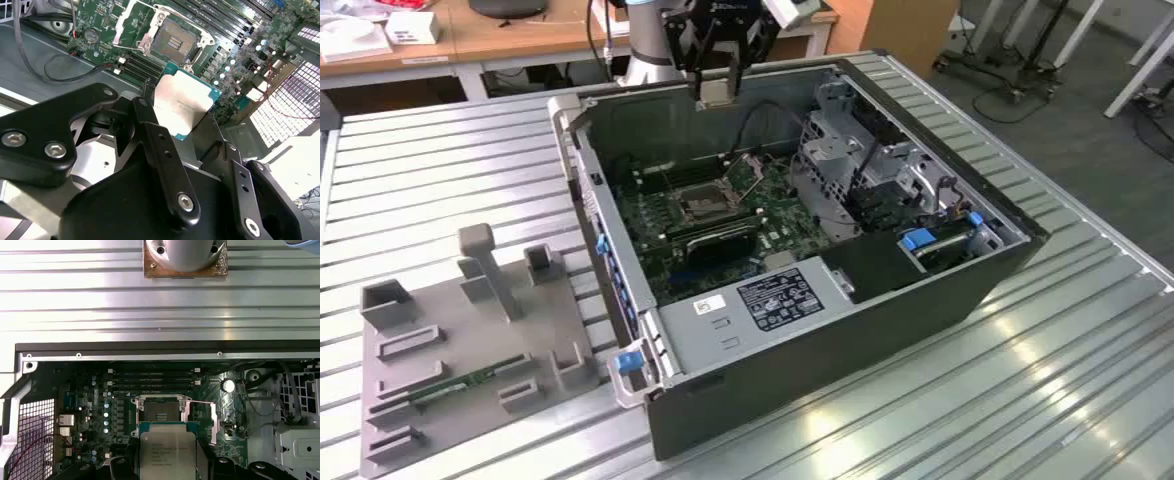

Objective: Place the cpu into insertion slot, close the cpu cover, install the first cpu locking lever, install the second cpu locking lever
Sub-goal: 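Place the cpu into insertion slot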

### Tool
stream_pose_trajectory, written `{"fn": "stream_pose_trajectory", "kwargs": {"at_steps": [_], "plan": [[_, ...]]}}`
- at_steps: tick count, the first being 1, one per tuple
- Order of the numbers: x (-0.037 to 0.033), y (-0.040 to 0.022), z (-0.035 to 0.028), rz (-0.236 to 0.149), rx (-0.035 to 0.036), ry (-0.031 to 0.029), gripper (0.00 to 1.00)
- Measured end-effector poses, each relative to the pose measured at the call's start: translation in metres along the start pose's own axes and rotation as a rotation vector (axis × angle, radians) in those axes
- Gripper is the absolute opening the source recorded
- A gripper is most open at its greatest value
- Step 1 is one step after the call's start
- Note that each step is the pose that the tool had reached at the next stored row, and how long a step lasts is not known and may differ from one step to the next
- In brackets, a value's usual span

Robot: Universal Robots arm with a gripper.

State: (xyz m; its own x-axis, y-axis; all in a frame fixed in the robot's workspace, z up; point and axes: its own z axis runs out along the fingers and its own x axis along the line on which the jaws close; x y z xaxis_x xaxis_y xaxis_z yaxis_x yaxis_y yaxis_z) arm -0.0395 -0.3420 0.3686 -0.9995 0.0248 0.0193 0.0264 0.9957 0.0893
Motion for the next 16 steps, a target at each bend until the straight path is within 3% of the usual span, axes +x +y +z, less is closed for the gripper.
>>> {"fn": "stream_pose_trajectory", "kwargs": {"at_steps": [7, 16], "plan": [[0.0000, 0.0000, 0.0004, 0.000, 0.0000, 0.0000, 0.54], [-0.0001, -0.0005, 0.0061, 0.000, 0.0001, 0.0000, 0.54]]}}
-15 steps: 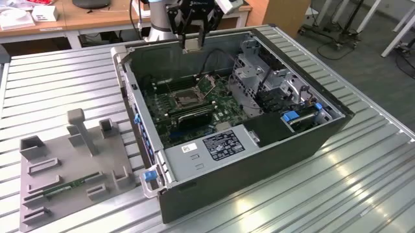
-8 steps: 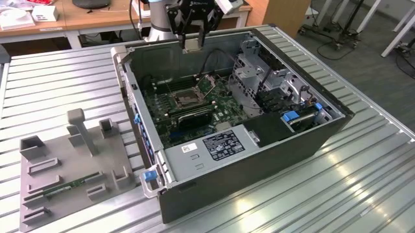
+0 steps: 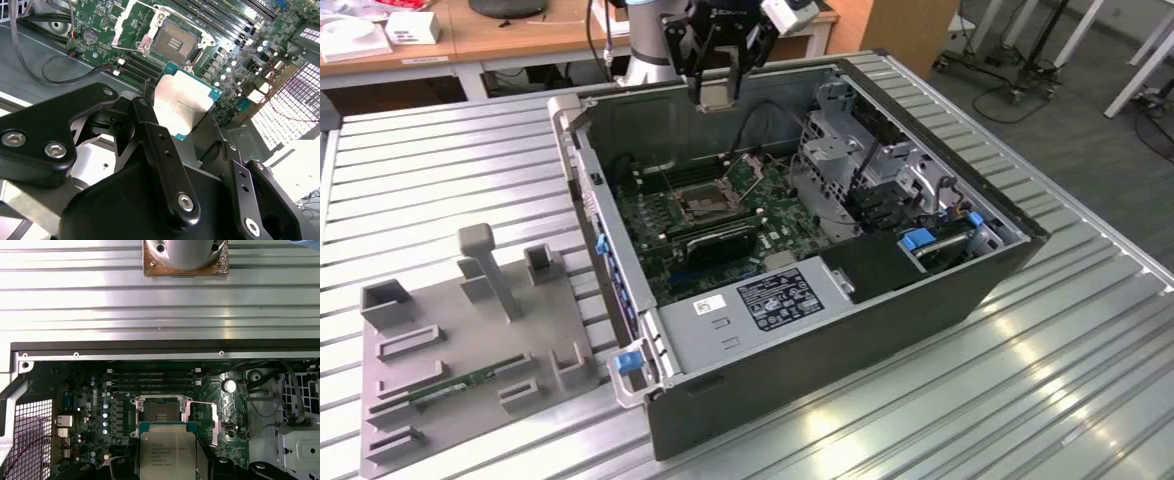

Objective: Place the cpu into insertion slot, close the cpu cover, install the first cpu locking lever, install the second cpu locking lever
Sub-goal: 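Place the cpu into insertion slot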

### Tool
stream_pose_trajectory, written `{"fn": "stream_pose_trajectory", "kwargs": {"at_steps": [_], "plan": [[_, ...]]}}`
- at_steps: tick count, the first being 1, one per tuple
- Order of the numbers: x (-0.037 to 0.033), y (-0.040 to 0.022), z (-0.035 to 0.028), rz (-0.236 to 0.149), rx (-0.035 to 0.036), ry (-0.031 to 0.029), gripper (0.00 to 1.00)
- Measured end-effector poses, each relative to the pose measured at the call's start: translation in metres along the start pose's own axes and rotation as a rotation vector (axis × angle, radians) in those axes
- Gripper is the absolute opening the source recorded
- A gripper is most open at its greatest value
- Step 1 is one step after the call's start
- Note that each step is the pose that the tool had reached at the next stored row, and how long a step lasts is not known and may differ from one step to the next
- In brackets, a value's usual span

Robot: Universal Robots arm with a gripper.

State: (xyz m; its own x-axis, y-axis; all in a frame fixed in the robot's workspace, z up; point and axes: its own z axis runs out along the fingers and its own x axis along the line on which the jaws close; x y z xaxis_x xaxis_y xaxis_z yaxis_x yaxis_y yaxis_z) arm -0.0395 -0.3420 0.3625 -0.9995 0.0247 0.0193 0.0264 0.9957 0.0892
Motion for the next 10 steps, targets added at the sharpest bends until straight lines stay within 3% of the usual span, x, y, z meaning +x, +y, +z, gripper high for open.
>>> {"fn": "stream_pose_trajectory", "kwargs": {"at_steps": [10], "plan": [[0.0000, -0.0001, 0.0005, 0.000, -0.0001, 0.0000, 0.54]]}}
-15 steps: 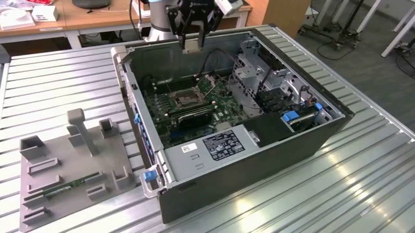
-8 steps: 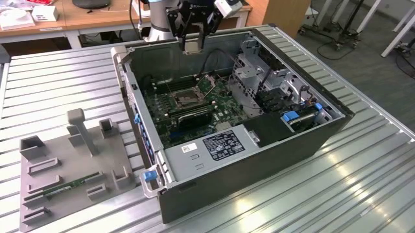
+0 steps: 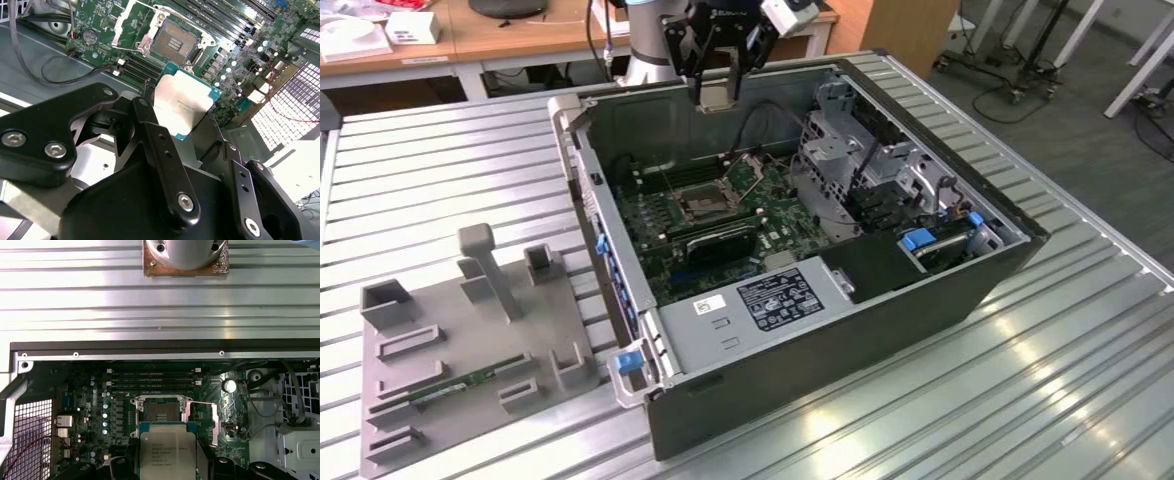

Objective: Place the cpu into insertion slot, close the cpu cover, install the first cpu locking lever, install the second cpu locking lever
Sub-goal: 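Place the cpu into insertion slot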

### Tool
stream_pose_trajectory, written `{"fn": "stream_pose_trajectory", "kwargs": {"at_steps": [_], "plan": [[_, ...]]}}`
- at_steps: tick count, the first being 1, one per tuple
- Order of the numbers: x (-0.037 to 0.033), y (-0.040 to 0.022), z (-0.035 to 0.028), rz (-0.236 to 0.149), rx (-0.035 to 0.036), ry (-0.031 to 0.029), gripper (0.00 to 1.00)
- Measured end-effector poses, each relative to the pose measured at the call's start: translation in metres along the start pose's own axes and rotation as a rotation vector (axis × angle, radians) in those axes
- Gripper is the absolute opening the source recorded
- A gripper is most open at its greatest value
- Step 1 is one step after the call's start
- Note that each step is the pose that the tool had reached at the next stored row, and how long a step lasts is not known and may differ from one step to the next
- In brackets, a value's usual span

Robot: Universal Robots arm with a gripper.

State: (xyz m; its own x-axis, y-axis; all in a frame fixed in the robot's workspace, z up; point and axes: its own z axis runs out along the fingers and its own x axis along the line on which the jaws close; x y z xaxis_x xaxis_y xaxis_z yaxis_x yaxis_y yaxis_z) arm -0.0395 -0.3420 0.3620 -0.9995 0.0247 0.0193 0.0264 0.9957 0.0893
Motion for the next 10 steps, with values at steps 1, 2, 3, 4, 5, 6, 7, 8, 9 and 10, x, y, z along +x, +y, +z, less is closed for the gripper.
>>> {"fn": "stream_pose_trajectory", "kwargs": {"at_steps": [1, 2, 3, 4, 5, 6, 7, 8, 9, 10], "plan": [[0.0000, 0.0000, 0.0000, 0.000, 0.0000, 0.0000, 0.54], [0.0000, 0.0000, 0.0000, 0.000, 0.0000, 0.0000, 0.54], [0.0000, 0.0000, 0.0001, 0.000, -0.0001, 0.0000, 0.54], [0.0000, 0.0000, 0.0005, 0.000, -0.0004, -0.0002, 0.54], [0.0000, -0.0001, 0.0012, 0.000, -0.0007, -0.0002, 0.54], [0.0000, -0.0002, 0.0025, 0.000, -0.0005, -0.0001, 0.54], [0.0000, -0.0004, 0.0041, 0.000, -0.0004, -0.0001, 0.54], [0.0000, -0.0005, 0.0058, 0.000, -0.0005, -0.0001, 0.54], [0.0000, -0.0006, 0.0073, 0.000, -0.0004, 0.0000, 0.54], [0.0000, -0.0008, 0.0087, 0.000, -0.0004, 0.0000, 0.54]]}}
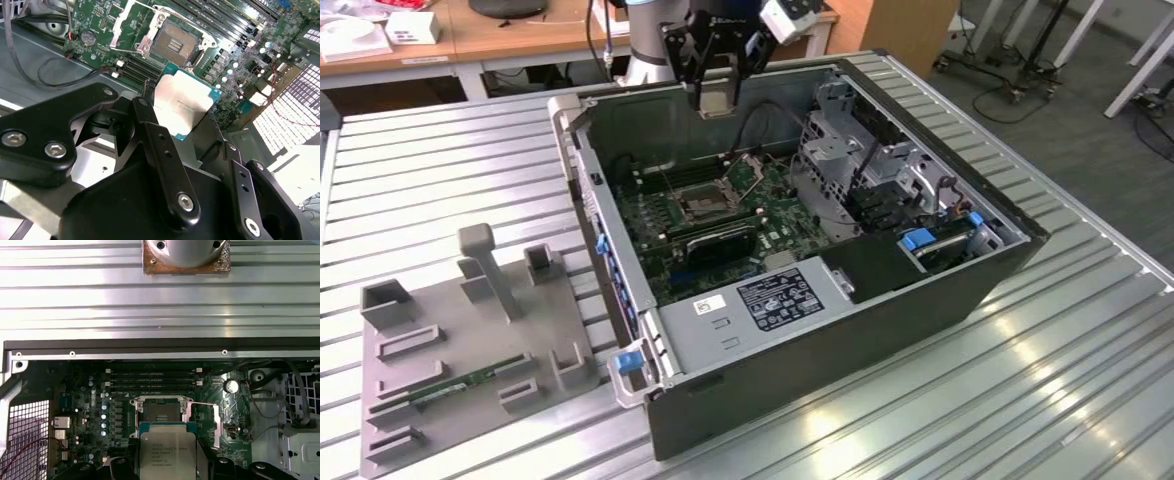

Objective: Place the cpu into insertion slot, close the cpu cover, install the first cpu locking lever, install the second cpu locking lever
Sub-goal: 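Place the cpu into insertion slot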

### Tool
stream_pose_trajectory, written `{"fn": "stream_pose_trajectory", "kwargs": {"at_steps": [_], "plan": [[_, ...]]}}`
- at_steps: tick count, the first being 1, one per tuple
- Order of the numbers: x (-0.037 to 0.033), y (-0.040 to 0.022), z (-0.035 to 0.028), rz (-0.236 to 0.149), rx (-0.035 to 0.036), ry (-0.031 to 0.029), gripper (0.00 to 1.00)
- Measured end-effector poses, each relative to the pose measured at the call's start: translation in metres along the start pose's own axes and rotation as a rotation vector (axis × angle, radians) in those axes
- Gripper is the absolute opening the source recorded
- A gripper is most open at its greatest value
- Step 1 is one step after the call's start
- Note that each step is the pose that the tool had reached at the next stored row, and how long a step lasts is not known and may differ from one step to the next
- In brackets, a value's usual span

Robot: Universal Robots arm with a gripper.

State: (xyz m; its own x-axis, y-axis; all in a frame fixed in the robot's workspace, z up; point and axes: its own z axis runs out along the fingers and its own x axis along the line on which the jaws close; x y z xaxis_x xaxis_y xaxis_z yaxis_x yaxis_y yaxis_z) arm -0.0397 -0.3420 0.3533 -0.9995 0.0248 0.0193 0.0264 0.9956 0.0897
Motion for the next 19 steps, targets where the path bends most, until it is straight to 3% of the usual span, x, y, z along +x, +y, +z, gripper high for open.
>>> {"fn": "stream_pose_trajectory", "kwargs": {"at_steps": [3, 11, 19], "plan": [[0.0000, -0.0003, 0.0032, 0.000, 0.0000, 0.0000, 0.54], [0.0000, -0.0003, 0.0033, 0.001, 0.0001, -0.0001, 0.54], [0.0000, -0.0004, 0.0041, 0.072, -0.0013, -0.0065, 0.54]]}}
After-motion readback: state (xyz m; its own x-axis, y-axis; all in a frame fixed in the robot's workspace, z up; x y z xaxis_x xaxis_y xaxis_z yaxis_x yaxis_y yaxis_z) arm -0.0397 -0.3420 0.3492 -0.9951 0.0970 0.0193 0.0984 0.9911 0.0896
